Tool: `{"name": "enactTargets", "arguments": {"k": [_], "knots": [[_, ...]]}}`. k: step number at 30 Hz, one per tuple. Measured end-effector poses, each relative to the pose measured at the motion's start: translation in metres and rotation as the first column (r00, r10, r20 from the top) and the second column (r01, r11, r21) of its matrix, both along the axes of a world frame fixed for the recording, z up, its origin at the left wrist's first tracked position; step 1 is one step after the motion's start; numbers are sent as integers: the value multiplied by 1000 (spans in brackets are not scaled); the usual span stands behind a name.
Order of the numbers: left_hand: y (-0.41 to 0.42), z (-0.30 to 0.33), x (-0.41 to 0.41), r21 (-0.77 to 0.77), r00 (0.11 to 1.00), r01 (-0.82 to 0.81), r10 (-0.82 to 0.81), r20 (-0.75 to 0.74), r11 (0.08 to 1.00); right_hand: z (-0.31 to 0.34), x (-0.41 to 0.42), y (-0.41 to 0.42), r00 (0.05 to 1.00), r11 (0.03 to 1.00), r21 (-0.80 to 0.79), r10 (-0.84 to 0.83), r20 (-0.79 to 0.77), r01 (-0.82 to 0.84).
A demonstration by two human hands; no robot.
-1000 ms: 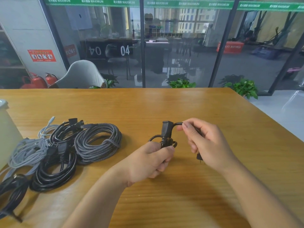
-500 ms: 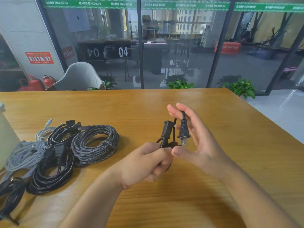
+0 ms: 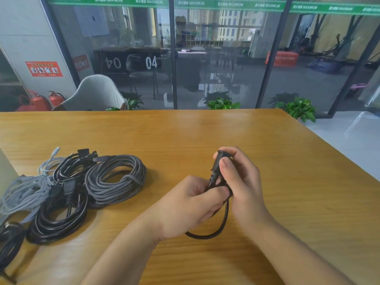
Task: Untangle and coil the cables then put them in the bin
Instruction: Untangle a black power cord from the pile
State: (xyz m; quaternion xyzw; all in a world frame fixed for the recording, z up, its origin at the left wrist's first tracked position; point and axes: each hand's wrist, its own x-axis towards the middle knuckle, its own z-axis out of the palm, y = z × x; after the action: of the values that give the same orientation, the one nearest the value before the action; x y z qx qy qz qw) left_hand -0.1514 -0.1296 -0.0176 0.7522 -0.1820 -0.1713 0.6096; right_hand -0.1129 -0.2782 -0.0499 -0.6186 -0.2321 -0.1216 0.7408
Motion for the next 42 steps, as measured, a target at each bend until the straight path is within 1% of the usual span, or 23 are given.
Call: {"name": "enactTargets", "arguments": {"k": [2,4,6,10,14,18,20,22,23,25,27,30,31,33,36,38,40,42], "knots": [[-1,1,-1,18,994,-54,52,93,998,1,-1,2,1000,1000,7,-22,-13,22],[-2,0,-1,1,983,-112,111,147,994,3,-2,4,998,998,21,-54,-32,55],[-2,-3,-1,-36,960,-179,183,212,983,6,-3,6,993,993,57,-100,-59,103],[-12,-12,-2,-156,882,-304,340,327,940,9,-1,5,974,976,105,-175,-146,192],[-19,-19,-2,-158,823,-322,358,440,934,12,1,1,948,954,156,-217,-231,256],[-19,-25,2,-159,798,-345,378,469,925,11,2,-1,931,955,128,-221,-291,266],[-19,-26,4,-175,788,-368,406,462,913,11,4,-3,931,978,65,-166,-325,197],[-13,-26,8,-189,765,-414,453,459,890,14,8,-7,933,996,-59,-87,-350,71],[-7,-27,11,-186,744,-448,480,465,875,14,11,-11,925,990,-138,-66,-373,14],[4,-30,18,-194,717,-506,534,447,841,12,19,-20,901,963,-267,-81,-426,-40],[14,-33,24,-261,718,-527,588,373,809,9,25,-30,878,940,-334,-103,-467,-68],[20,-31,27,-368,751,-530,625,213,764,9,30,-39,870,888,-436,-98,-484,-142],[20,-29,27,-398,766,-525,621,165,753,8,31,-41,878,860,-486,-106,-466,-154],[20,-28,27,-439,791,-508,603,103,741,8,32,-45,913,797,-591,-142,-382,-123],[19,-27,27,-467,816,-484,574,65,740,5,36,-48,958,664,-748,-212,-194,-4],[18,-29,28,-469,827,-472,560,59,746,2,39,-50,966,578,-815,-230,-118,38],[17,-32,29,-462,834,-461,548,66,758,-1,40,-52,978,506,-862,-192,-84,25],[16,-34,30,-452,836,-453,543,84,768,-4,40,-53,993,452,-892,-109,-49,6]]}}
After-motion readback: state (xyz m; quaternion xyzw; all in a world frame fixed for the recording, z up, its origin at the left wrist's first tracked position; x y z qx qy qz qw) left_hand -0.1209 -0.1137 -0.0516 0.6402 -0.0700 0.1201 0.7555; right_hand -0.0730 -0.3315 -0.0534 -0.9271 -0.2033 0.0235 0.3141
